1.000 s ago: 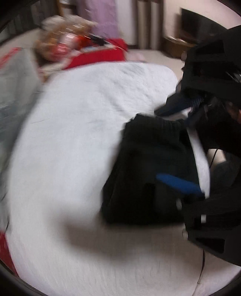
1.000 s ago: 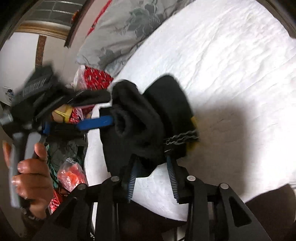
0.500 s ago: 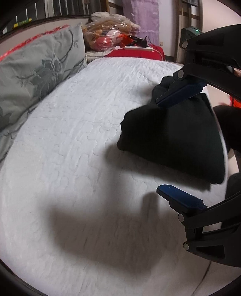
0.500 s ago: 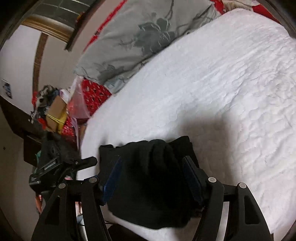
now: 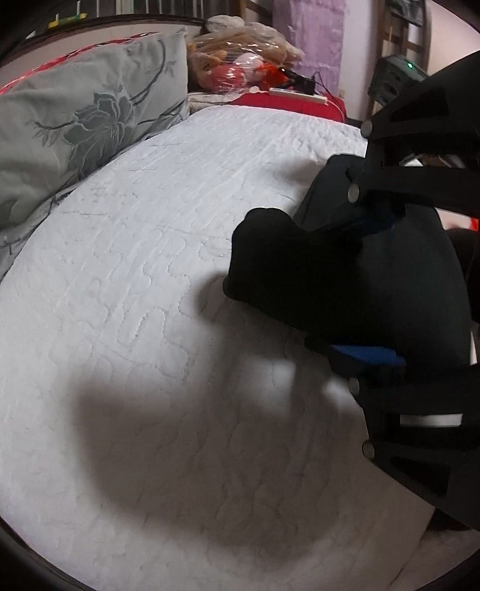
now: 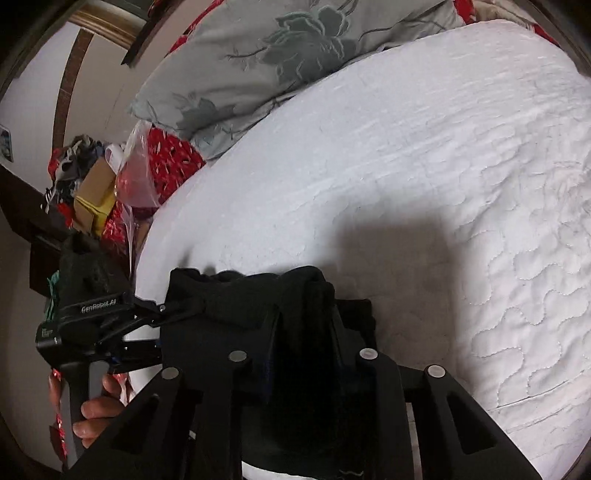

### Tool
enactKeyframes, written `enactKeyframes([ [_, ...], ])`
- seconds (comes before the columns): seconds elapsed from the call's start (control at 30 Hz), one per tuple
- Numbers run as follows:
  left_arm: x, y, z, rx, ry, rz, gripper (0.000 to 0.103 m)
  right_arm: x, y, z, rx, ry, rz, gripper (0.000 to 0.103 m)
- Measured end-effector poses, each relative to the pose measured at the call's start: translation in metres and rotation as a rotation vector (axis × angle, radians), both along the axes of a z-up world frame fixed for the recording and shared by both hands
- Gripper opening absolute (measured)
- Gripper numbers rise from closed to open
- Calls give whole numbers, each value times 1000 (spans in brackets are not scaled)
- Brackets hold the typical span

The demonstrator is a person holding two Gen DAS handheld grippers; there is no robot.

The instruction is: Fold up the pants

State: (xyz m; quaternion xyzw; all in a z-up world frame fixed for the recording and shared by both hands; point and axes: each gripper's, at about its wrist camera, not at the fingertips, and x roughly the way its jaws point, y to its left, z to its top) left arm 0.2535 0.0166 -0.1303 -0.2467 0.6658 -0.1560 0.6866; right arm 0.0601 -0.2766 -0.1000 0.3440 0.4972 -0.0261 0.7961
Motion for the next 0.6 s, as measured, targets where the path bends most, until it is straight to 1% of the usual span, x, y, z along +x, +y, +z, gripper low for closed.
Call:
enactKeyframes([
  [0.07,-7,11,10,3,-11,13,70,-1,0,8,35,-2,-1,34],
  [0.1,-13,18,18,3,-32,13,75,-4,-1,14,45,-8,-5,37],
  [0.13,-19,23,24,10,-49,14,77,-8,-2,19,58,-18,-7,44],
  [0.17,-26,29,28,11,-69,17,82,-15,-4,24,81,-33,-8,51],
  [0.2,-34,36,29,3,-81,25,85,-20,-5,27,93,-40,-13,53],
  [0.23,-41,39,28,-6,-78,30,86,-28,-5,28,101,-38,-17,55],
  [0.3,-57,42,18,-24,-45,30,86,-35,-3,25,110,-24,-17,55],
  [0.37,-67,39,4,-12,-8,21,85,-40,3,18,101,2,-11,55],
  [0.43,-76,33,-5,30,-1,3,78,-42,11,10,86,31,0,53],
  [0.47,-80,29,-4,67,-23,-2,71,-42,15,6,78,38,9,40],
  [0.5,-84,24,-1,84,-44,-14,56,-43,18,6,67,43,21,33],
  [0.53,-88,20,3,65,-51,-30,47,-43,19,6,52,48,31,31],
  [0.57,-92,17,7,54,-55,-47,44,-45,18,9,63,41,34,26],
  [0.6,-97,15,13,62,-76,-59,44,-49,14,14,94,21,15,25],
])
